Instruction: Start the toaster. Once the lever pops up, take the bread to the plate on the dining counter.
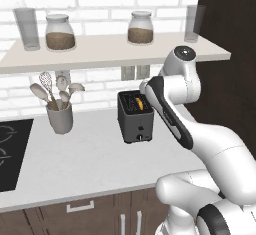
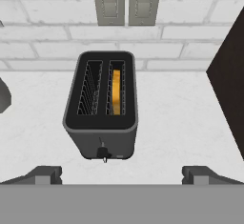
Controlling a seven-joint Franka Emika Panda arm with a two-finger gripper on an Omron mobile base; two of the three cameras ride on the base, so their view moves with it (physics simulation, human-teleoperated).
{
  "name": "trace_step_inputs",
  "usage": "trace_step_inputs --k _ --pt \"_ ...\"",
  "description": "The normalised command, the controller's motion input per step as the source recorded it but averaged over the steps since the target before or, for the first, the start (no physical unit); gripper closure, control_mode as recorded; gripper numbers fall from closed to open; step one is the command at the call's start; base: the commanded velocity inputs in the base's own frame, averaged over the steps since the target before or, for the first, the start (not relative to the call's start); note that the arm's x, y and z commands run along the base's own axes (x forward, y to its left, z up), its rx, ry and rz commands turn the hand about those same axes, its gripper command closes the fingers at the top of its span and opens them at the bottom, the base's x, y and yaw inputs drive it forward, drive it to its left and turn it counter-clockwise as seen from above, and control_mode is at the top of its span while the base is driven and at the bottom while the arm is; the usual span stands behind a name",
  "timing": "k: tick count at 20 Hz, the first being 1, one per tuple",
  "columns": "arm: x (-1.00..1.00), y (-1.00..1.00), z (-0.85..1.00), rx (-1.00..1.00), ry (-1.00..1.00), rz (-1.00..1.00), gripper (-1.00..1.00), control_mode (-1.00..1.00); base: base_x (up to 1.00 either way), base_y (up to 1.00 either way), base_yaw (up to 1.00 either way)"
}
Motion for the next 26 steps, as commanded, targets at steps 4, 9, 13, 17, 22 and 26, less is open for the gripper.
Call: trace_step_inputs --k 4,9,13,17,22,26 --pt "0.00 0.00 0.00 0.00 0.00 0.00 -1.00 -1.00 0.00 0.00 0.00" --pt "0.00 0.00 0.00 0.00 0.00 0.00 -1.00 -1.00 0.00 0.00 0.00" --pt "0.00 0.00 0.00 0.00 0.00 0.00 -1.00 -1.00 0.00 0.00 0.00" --pt "0.00 0.00 0.00 0.00 0.00 0.00 -1.00 -1.00 0.00 0.00 0.00" --pt "0.00 0.00 0.00 0.00 0.00 0.00 -1.00 -1.00 0.00 0.00 0.00" --pt "0.00 0.00 0.00 0.00 0.00 0.00 -1.00 -1.00 0.00 0.00 0.00"
